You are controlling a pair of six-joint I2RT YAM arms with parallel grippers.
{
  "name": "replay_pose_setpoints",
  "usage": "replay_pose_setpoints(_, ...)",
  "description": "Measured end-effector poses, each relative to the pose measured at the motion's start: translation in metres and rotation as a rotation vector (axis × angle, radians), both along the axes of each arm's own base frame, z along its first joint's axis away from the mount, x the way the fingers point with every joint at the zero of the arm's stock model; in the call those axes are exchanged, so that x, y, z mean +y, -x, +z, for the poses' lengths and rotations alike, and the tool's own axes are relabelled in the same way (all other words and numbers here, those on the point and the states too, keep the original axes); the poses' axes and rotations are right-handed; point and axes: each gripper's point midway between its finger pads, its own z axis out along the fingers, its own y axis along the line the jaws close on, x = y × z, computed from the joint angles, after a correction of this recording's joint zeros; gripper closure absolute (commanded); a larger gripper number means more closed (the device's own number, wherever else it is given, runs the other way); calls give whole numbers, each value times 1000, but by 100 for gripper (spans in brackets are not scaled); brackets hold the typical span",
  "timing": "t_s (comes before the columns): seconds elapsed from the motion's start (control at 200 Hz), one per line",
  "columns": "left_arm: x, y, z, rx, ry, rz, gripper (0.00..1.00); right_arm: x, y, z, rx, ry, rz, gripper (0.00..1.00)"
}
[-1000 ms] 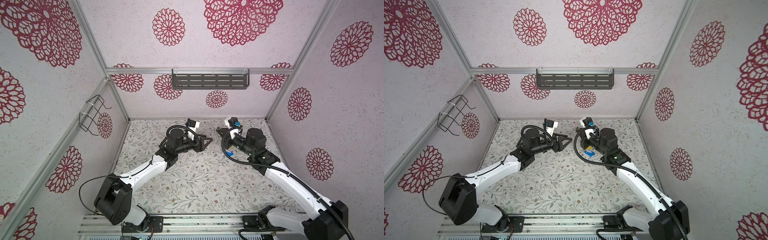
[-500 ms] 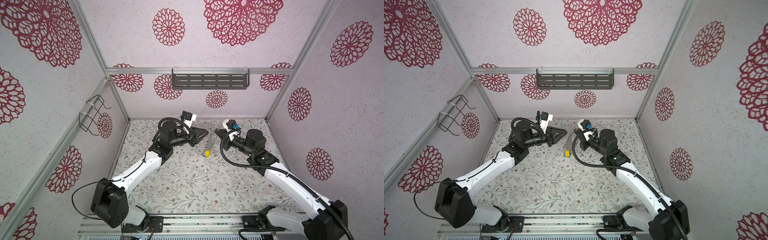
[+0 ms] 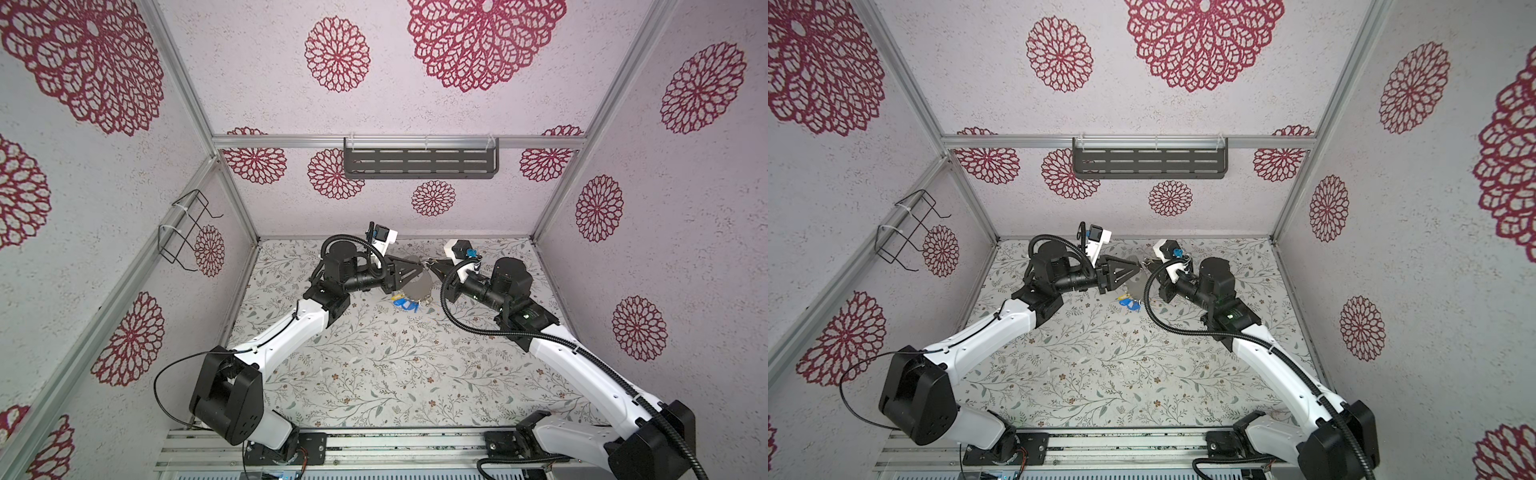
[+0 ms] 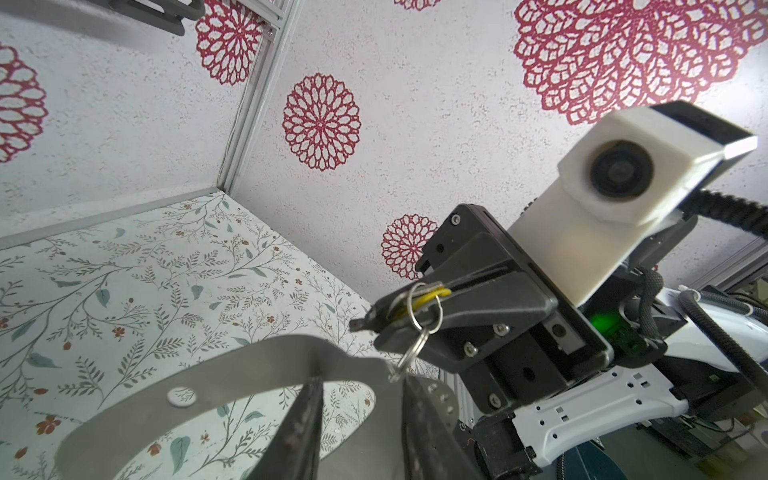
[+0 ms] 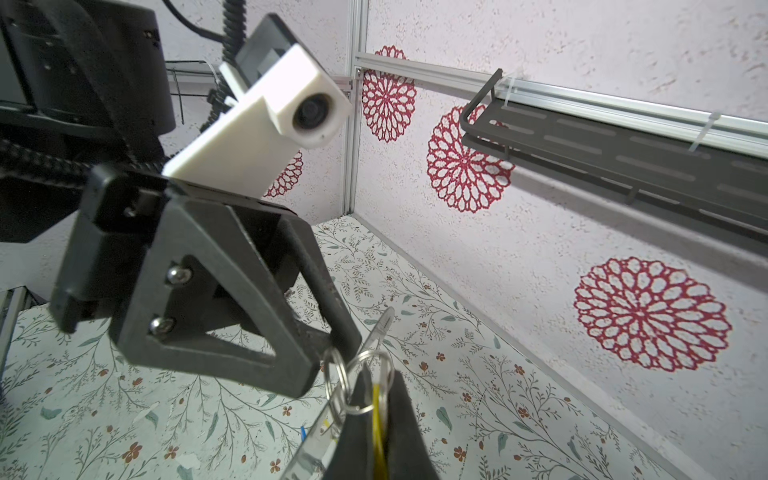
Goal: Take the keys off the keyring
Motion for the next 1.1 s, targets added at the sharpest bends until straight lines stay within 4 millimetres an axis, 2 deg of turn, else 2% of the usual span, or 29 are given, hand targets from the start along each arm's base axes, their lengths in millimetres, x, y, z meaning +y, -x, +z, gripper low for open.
replay_pose_setpoints(0.515, -15, 2, 10, 1, 28, -44, 68, 2, 3, -1, 15, -1, 17, 100)
replay_pose_setpoints(0.741, -15, 2, 9, 6, 31, -46, 86, 1, 2, -3, 22, 4, 10, 100)
replay_pose_setpoints(1.001, -15, 1, 5, 3, 9, -41, 100, -7, -6, -11, 42, 22, -55, 100)
replay_pose_setpoints(1.101, -15, 1, 1, 5, -10, -36, 100, -11, -6, -16, 51, 30, -74, 100)
